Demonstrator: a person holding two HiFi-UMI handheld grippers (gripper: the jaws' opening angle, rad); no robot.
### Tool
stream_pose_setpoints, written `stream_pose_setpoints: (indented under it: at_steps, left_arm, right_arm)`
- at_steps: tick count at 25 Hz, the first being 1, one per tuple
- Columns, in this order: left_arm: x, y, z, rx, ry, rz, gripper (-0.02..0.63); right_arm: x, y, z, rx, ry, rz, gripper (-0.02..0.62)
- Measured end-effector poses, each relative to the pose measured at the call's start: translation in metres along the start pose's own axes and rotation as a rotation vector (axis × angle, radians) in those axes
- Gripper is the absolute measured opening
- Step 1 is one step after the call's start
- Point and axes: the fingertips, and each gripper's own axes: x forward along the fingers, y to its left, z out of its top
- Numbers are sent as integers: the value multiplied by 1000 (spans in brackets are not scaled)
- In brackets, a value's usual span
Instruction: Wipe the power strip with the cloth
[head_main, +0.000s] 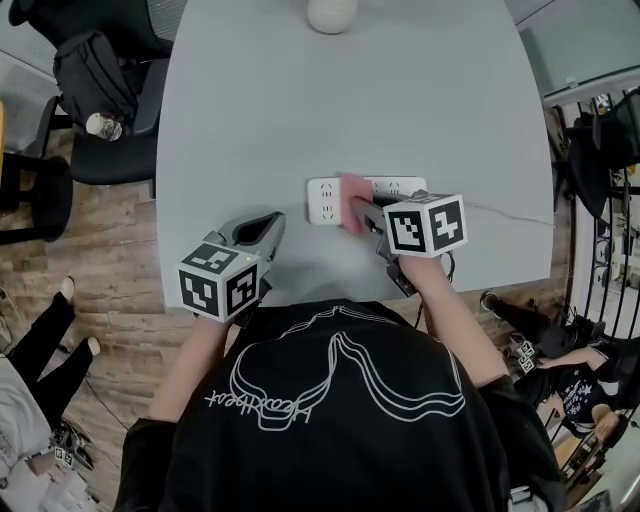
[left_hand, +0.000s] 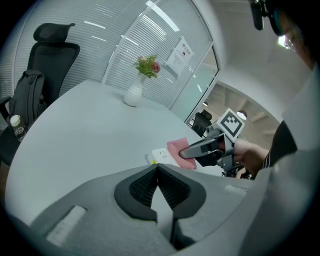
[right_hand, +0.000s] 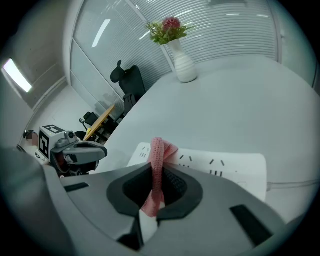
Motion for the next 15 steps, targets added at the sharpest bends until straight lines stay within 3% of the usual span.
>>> stream_pose_setpoints:
  at_steps: [15]
  left_arm:
    - [15, -23, 5, 28, 21, -37, 12]
  right_arm:
    - [-53, -73, -13, 121, -82, -119, 31]
